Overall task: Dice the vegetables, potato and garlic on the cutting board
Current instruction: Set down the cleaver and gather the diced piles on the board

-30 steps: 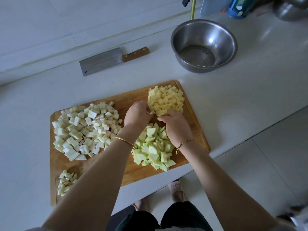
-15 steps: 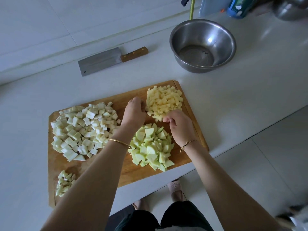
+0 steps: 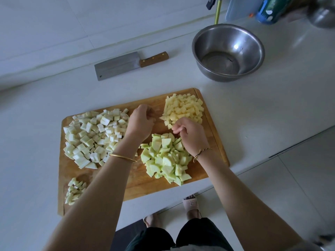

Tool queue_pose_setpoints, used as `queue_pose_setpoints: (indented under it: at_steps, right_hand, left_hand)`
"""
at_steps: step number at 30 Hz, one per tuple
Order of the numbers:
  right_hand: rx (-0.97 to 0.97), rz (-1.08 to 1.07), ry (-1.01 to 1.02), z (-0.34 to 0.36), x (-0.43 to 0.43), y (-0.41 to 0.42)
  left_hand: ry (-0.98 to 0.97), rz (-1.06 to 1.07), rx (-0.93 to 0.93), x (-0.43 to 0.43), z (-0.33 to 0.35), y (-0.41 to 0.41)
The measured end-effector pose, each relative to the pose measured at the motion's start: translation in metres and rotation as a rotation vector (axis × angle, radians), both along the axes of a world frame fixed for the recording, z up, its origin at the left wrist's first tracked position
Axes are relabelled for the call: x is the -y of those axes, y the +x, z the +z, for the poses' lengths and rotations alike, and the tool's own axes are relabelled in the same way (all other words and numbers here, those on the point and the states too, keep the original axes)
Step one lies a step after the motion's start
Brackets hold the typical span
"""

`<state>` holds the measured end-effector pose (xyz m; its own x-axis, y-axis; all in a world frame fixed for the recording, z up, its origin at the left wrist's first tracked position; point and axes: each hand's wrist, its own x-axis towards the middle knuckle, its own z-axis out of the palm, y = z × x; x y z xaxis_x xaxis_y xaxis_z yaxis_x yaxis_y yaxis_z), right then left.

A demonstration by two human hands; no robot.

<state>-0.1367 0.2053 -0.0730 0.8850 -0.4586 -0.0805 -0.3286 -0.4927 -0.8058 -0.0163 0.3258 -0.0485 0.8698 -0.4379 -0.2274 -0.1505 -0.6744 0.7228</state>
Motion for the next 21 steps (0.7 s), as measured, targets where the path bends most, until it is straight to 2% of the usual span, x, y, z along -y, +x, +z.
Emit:
queue_pose_setpoints:
  at_steps: [6,9,12,15,18,21]
  right_hand:
    - [0.097,0.006,-0.046,0.007,0.000,-0.001]
    - [0.125,0.125,-0.079,0.020,-0.009,0.006]
    - [0.002,0.345,-0.137,0.024,-0.018,0.021]
    - [-0.143,0.490,-0.205,0.022,-0.024,0.031]
    - [-0.225,0.546,-0.272,0.024,-0.028,0.034]
    - [-0.234,0.553,-0.280,0.027,-0.029,0.032]
  left_hand:
    - [0.039,-0.063,-0.063,-0.025,0.028,-0.001]
    - [0.200,-0.157,-0.030,-0.039,0.032,-0.008]
    - [0.464,-0.300,0.126,-0.047,0.028,-0.019]
    - [0.635,-0.382,0.280,-0.050,0.025,-0.033]
    - [0.699,-0.383,0.383,-0.051,0.020,-0.040]
    - [0.710,-0.364,0.393,-0.050,0.017,-0.041]
